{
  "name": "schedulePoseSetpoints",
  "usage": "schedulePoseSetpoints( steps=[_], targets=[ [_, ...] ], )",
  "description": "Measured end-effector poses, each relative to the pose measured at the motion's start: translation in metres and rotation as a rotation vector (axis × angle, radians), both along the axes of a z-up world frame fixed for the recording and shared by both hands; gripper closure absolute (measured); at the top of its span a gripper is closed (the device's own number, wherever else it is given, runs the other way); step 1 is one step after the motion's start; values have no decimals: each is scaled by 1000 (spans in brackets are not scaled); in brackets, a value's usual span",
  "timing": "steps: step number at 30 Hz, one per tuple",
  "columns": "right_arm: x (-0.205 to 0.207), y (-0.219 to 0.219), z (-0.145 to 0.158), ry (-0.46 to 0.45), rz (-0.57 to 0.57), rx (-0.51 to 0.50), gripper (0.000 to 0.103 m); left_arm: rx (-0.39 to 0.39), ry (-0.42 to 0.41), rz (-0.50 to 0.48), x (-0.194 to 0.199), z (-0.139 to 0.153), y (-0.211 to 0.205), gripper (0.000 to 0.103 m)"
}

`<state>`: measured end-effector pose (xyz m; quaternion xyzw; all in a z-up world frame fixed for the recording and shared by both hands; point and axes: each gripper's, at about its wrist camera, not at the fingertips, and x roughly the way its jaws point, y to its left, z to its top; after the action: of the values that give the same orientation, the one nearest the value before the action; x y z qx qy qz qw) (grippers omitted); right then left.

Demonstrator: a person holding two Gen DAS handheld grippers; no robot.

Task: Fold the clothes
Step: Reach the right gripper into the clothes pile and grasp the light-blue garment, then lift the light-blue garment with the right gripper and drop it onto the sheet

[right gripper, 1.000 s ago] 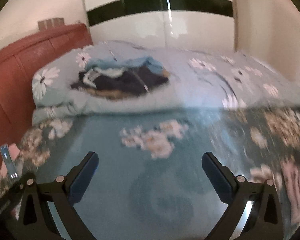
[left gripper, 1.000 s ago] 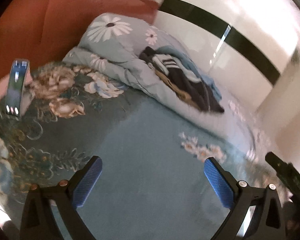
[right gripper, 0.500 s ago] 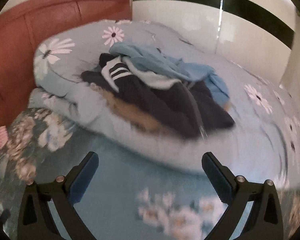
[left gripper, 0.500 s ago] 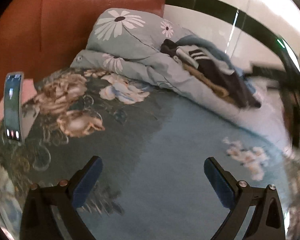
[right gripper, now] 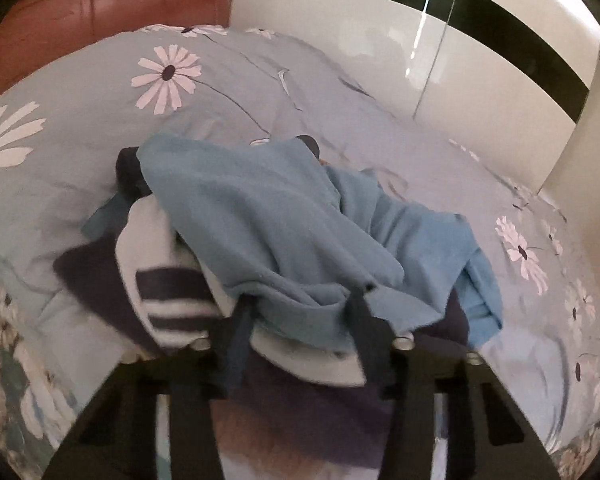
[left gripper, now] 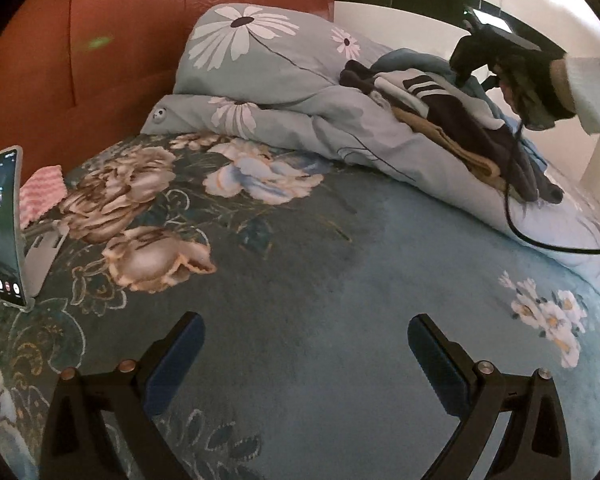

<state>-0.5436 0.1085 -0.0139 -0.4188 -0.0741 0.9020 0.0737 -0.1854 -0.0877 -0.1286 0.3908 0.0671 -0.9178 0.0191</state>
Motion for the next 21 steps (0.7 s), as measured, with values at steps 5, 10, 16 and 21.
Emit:
schedulePoseSetpoints(
  steps=[5,10,16,21],
  targets=[
    [-3,14,14,3,-64,12,91,20,-15,7,-1,2,-5,0],
    [12,38,55,50,-101,23,93,4,2,19,11,20,-8,0],
    [53,71,128,128,-173,42,94,53,32,67,36,55,-21,0],
    [109,97,197,193,-208,41,94,81,92,65,58,96,-27,0]
  ],
)
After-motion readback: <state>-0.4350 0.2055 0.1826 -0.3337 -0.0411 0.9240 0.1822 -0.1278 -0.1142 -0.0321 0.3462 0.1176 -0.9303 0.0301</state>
